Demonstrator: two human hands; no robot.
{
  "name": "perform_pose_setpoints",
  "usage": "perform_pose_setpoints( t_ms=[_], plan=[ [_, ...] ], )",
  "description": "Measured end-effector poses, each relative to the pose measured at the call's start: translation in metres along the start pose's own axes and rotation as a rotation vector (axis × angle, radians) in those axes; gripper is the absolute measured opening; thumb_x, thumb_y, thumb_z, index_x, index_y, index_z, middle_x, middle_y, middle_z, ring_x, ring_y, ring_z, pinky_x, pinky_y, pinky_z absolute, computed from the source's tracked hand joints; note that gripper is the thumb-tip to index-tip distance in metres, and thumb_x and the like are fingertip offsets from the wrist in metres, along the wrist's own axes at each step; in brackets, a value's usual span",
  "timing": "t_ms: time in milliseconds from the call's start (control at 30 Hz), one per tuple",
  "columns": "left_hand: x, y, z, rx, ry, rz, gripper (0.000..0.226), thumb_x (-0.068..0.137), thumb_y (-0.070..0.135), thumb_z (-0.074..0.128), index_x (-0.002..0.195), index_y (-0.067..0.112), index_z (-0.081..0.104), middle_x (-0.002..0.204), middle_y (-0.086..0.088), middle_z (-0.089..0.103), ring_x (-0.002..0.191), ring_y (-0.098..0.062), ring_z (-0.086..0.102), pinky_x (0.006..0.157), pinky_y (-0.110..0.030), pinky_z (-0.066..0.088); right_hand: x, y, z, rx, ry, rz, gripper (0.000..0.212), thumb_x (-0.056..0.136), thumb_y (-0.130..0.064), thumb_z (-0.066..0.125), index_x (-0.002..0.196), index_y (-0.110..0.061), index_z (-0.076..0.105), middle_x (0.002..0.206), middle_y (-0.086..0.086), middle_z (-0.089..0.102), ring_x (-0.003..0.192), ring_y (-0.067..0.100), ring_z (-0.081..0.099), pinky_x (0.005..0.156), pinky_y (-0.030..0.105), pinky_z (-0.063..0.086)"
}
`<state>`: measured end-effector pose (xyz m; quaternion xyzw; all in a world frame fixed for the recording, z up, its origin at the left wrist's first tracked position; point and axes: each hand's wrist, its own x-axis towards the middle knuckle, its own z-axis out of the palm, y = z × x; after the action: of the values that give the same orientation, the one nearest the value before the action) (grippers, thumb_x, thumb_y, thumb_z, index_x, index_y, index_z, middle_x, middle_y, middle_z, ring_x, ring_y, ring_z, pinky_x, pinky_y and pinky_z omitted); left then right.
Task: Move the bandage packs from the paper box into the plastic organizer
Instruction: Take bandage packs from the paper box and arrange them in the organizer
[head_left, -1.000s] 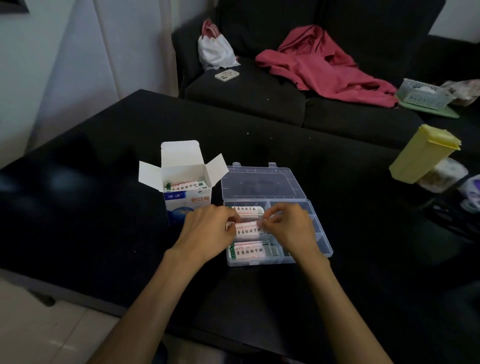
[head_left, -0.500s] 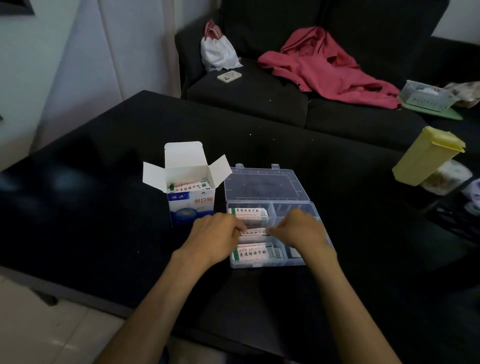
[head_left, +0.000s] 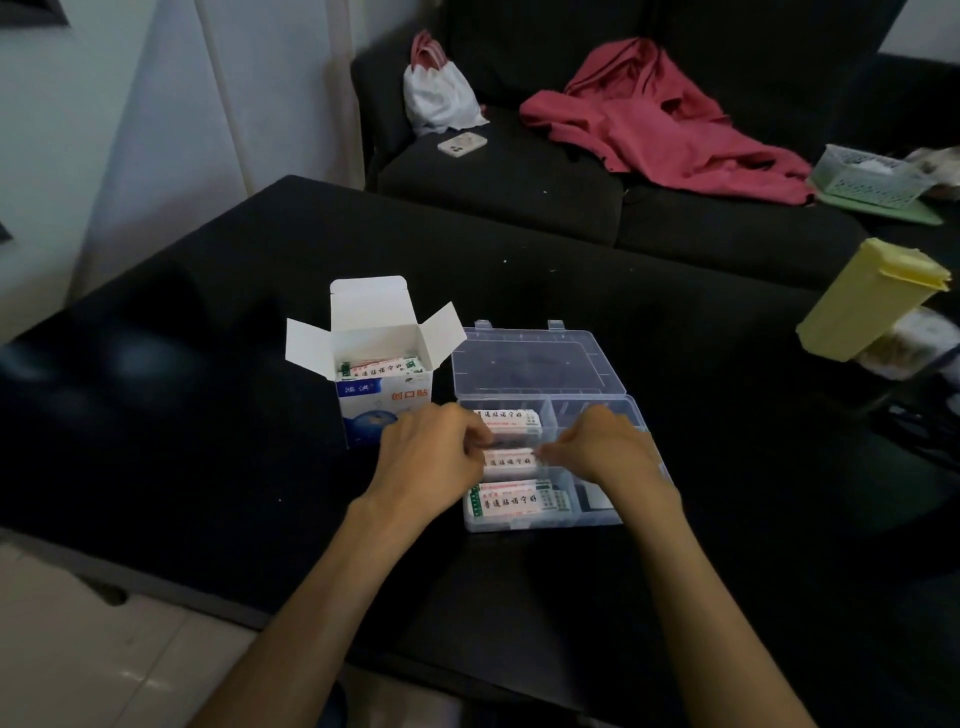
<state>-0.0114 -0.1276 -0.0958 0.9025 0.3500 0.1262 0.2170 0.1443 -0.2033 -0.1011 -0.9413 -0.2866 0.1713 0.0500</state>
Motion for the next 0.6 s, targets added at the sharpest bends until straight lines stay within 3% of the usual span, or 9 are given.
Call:
perform_pose_setpoints(
  t_ms=[200,400,533,600],
  plan=[
    [0.000,0.000,0.002,0.038,-0.040,0.001,0.021,0.090,0.025,0.059,0.105,0.033,0.071,0.098,0.010,0.070,0.088,-0.012,0.063,0.078,-0.031,0.051,-0.004,-0.004,-0.003,-0.096,0.019,-0.033,0.044,0.076,-0.053,0.069,0.103,-0.020,0.058,0.106,0.002,0.064,0.104,0.022,0.058,0.095,0.039,0.039],
    [0.003,-0.001,0.005,-0.028,-0.039,-0.033,0.022,0.087,0.020,0.063,0.104,0.032,0.071,0.102,0.014,0.068,0.092,-0.006,0.061,0.078,-0.025,0.047,-0.004,-0.002,-0.006,0.061,-0.168,-0.027,0.051,0.076,-0.049,0.071,0.110,-0.014,0.057,0.118,0.004,0.060,0.108,0.025,0.057,0.093,0.039,0.046],
    [0.001,-0.001,0.003,-0.053,-0.013,-0.033,0.023,0.085,0.021,0.067,0.105,0.032,0.070,0.102,0.015,0.068,0.090,-0.004,0.061,0.077,-0.024,0.049,-0.009,-0.004,-0.007,0.039,-0.149,-0.030,0.048,0.073,-0.055,0.070,0.101,-0.016,0.063,0.101,0.004,0.065,0.095,0.021,0.060,0.089,0.041,0.050],
    [-0.002,0.001,-0.002,-0.057,0.055,-0.004,0.020,0.084,0.024,0.069,0.102,0.032,0.070,0.097,0.014,0.068,0.079,-0.002,0.057,0.071,-0.023,0.049,-0.018,-0.001,-0.017,0.045,-0.101,-0.056,0.036,0.076,-0.051,0.070,0.095,-0.021,0.065,0.085,-0.001,0.061,0.084,0.016,0.059,0.081,0.036,0.052]
  ],
)
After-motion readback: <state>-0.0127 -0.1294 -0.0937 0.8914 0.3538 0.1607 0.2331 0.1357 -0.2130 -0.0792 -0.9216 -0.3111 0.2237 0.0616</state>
